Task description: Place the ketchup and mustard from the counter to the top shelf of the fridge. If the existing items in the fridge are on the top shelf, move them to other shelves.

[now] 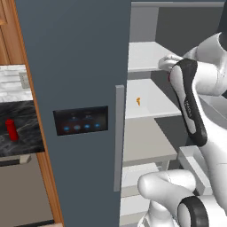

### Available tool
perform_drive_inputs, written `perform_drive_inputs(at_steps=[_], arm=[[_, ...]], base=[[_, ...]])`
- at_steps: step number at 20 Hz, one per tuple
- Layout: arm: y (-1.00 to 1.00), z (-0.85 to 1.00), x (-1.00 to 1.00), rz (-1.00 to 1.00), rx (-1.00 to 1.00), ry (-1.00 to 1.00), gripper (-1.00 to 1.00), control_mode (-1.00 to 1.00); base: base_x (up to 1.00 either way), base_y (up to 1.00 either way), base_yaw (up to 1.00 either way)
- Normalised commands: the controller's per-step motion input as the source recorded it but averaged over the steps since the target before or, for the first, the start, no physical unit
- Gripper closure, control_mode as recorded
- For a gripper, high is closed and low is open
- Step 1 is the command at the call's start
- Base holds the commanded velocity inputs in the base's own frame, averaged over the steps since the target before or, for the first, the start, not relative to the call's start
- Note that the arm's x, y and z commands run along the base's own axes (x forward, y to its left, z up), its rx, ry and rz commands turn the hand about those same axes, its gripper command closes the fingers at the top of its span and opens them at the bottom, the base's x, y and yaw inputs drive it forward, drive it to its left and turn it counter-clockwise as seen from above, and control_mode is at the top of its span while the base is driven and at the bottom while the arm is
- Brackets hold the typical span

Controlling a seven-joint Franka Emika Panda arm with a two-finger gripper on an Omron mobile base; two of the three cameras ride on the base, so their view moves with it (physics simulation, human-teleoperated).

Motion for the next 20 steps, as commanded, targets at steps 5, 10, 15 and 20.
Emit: perform_drive_inputs(at_steps=[5,10,15,20], arm=[[0.00,-1.00,-0.22,0.04,-0.13,0.66,1.00,-1.00],[0.00,-0.68,0.18,0.01,-0.08,0.15,1.00,-1.00],[0.00,-0.52,0.35,0.00,-0.14,-0.01,1.00,-1.00],[-0.10,-0.69,0.25,0.00,-0.09,-0.11,1.00,-1.00]], base=[[0.00,0.00,0.00],[0.00,0.00,0.00],[0.00,0.00,0.00],[0.00,0.00,0.00]])
